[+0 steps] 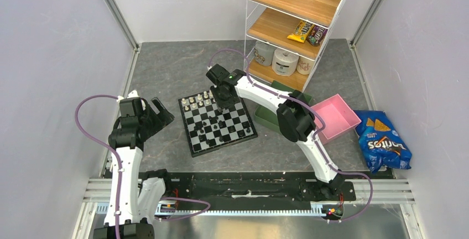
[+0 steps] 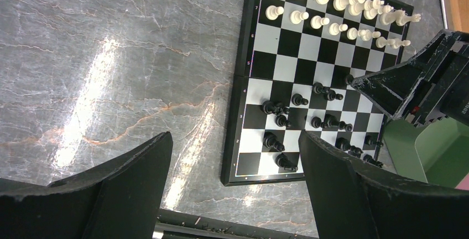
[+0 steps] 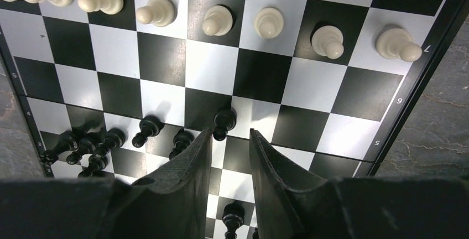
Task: Set up the chess pieces on the board
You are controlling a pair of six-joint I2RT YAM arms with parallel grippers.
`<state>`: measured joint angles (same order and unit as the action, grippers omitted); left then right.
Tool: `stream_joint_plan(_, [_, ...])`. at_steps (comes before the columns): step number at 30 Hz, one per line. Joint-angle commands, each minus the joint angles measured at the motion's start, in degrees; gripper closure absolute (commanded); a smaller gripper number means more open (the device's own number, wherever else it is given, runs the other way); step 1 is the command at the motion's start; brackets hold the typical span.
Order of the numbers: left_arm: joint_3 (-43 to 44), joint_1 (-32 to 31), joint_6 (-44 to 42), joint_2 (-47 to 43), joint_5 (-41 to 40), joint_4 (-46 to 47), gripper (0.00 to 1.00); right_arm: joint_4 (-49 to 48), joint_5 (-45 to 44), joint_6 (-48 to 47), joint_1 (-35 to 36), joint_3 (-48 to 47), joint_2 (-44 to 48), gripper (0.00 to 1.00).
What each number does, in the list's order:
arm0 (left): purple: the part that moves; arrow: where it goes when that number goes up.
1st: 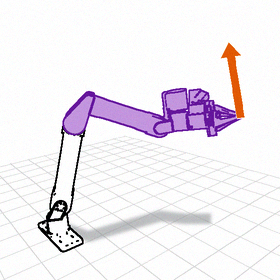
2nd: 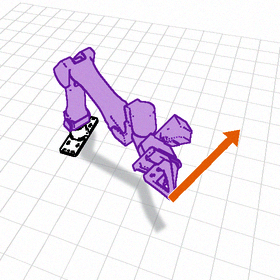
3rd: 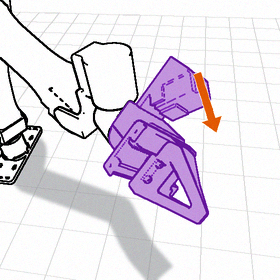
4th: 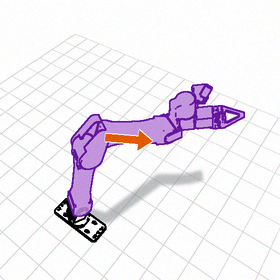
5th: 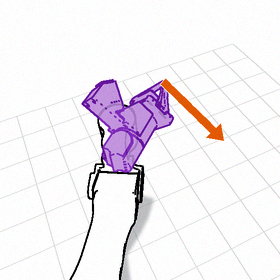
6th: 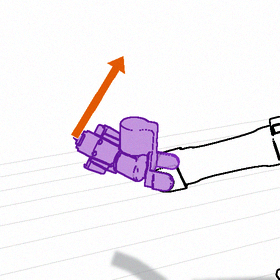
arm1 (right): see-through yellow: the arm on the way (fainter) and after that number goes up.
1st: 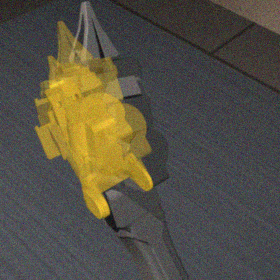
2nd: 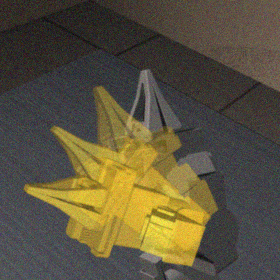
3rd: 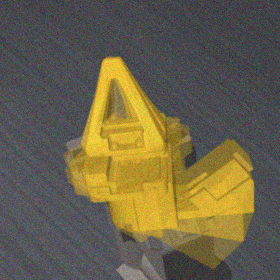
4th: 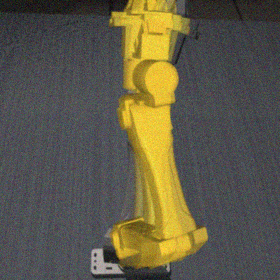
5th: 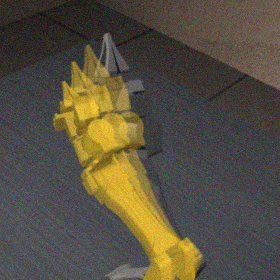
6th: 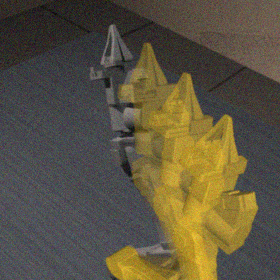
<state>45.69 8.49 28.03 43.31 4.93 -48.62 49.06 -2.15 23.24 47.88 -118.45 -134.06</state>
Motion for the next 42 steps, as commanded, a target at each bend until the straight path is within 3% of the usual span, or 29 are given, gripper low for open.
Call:
stream_joint_plan(1, [0.0,-0.1,1.4,-0.6,-0.2,2.3,0.09,0.1,1.2,-1.2,0.0,-3.6,-0.4,0.62])
stream_joint_plan(5, [0.0,-0.1,1.5,-0.5,-0.2,2.3,0.09,0.1,1.0,-1.4,0.1,-4.1,-1.3,0.66])
stream_joint_plan(8, [-0.1,-0.1,1.5,-0.5,-0.2,2.3,0.09,0.4,0.9,-1.9,0.0,-4.8,-1.8,0.75])
stream_joint_plan(16, [-0.1,-0.1,1.5,-0.3,-0.1,2.2,0.09,1.2,1.2,-2.1,0.0,-6.2,-2.7,0.71])
stream_joint_plan(25, [-0.1,-0.1,1.5,-0.3,0.0,2.3,0.09,1.3,0.6,-2.7,0.0,-4.7,-0.3,0.89])
stream_joint_plan(32, [-0.1,-0.1,1.5,-0.3,0.0,2.3,0.09,-1.4,-3.4,-3.7,-0.4,5.9,10.1,0.89])
stream_joint_plan(42, [-0.1,-0.1,1.4,-0.4,0.2,2.3,0.09,-3.3,-0.9,-1.5,-0.8,19.8,18.9,0.89])
